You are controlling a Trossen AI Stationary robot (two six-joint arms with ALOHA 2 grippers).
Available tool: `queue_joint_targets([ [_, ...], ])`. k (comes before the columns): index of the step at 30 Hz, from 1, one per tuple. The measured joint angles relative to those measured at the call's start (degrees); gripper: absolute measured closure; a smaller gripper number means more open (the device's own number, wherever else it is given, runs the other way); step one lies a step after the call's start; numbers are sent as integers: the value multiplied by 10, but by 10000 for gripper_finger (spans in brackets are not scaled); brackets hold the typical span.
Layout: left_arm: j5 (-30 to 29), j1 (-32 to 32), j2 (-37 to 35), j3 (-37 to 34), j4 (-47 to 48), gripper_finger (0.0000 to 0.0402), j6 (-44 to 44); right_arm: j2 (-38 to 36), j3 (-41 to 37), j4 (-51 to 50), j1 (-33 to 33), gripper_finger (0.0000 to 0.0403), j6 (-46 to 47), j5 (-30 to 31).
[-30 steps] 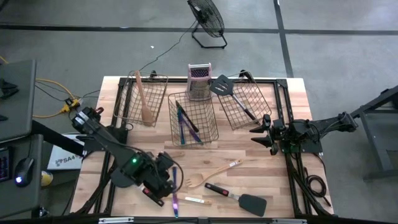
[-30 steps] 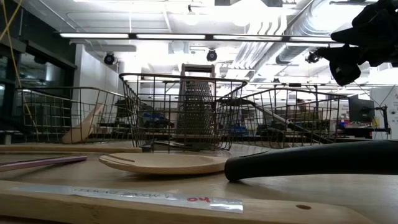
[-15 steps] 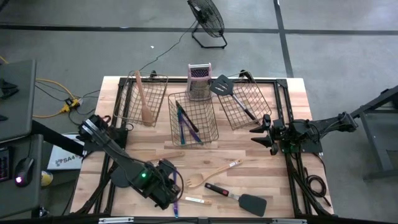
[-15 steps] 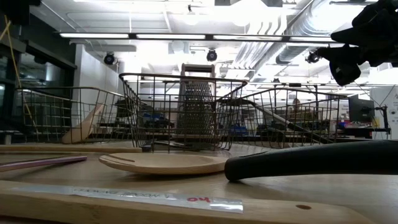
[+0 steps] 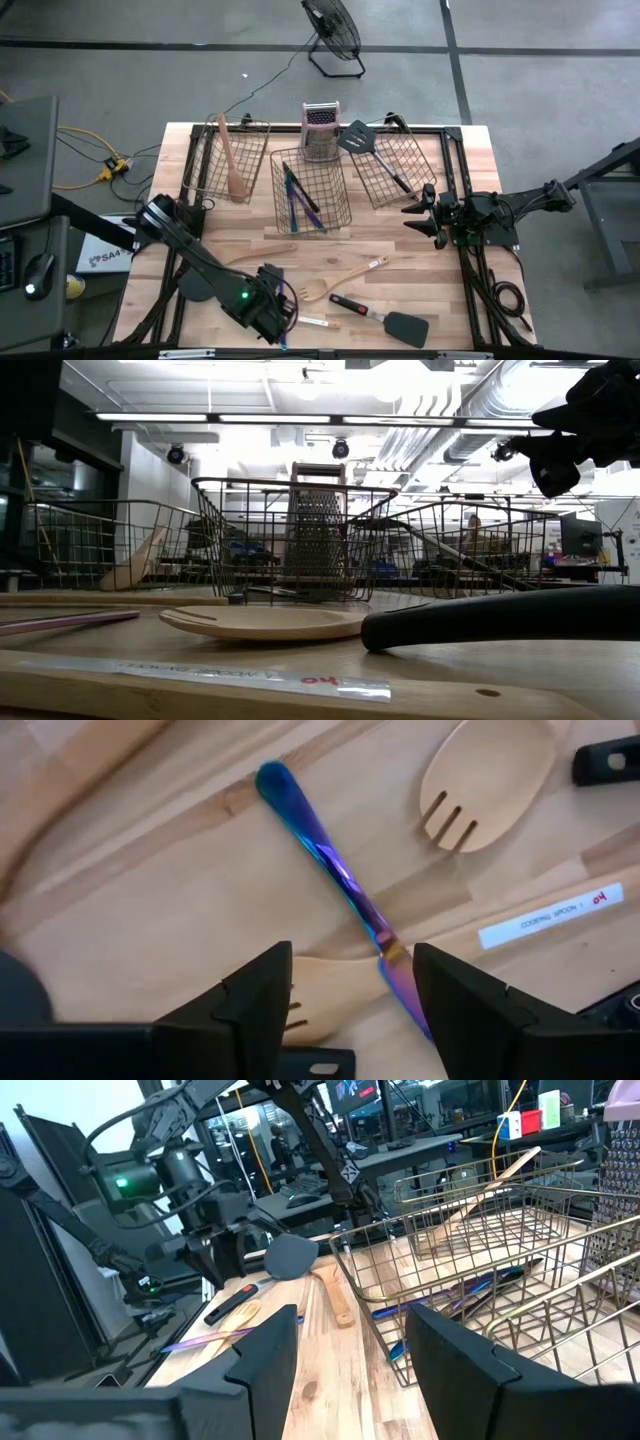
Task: Pick & Place Kitchen Items
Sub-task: Put the blue table knife into the middle wire basket
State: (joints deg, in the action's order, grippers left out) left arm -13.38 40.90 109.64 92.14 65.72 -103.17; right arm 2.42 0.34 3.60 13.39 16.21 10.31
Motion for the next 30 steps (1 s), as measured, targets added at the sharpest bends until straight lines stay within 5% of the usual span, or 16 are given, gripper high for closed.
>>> queue_joint_targets([
  [30,104,-61,86,-1,-44,194,-163,7,0,-1,0,223,0,0],
])
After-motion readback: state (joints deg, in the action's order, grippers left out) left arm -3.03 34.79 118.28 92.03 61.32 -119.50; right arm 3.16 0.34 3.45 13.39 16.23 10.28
